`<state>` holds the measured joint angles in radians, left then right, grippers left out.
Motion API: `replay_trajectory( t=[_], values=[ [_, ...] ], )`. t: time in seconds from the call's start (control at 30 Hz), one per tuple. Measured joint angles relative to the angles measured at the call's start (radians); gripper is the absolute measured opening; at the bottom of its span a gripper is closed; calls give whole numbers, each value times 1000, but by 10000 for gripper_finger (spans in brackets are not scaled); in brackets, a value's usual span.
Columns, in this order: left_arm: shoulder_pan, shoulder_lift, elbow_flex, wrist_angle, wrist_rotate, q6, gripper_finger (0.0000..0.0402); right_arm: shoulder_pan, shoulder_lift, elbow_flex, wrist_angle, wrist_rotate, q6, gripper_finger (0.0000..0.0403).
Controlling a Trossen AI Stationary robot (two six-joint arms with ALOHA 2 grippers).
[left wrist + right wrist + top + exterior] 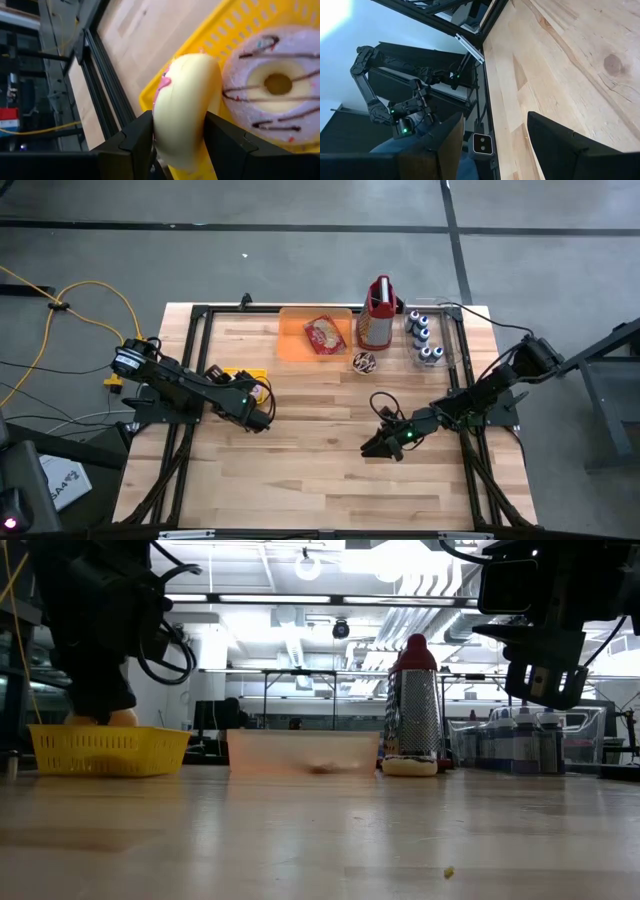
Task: Pick & Place Food Item
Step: Put the pink donut into the yellow bin
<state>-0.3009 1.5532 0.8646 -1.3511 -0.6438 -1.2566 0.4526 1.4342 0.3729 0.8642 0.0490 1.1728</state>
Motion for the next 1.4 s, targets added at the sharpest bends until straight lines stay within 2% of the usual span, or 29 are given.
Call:
replay_trajectory(
  t=[0.1, 0.47, 0.77, 0.93, 1.2, 1.4],
  values=[
    [7, 0, 0, 2, 30, 7, 159, 0, 0, 0, 0, 0, 0, 207],
    [26, 0, 0, 2, 31, 30, 160, 0, 0, 0, 0, -3, 0, 207],
    [26, 0, 0, 12, 44, 25, 197, 0, 0, 0, 0, -5, 0, 207],
    [26, 0, 0, 72, 71, 39, 201, 0, 0, 0, 0, -7, -20, 207],
    [26, 0, 21, 84, 67, 84, 201, 0, 0, 0, 0, -7, -21, 207],
    [26, 0, 81, 45, 26, 126, 201, 0, 0, 0, 0, -7, -21, 207]
  ],
)
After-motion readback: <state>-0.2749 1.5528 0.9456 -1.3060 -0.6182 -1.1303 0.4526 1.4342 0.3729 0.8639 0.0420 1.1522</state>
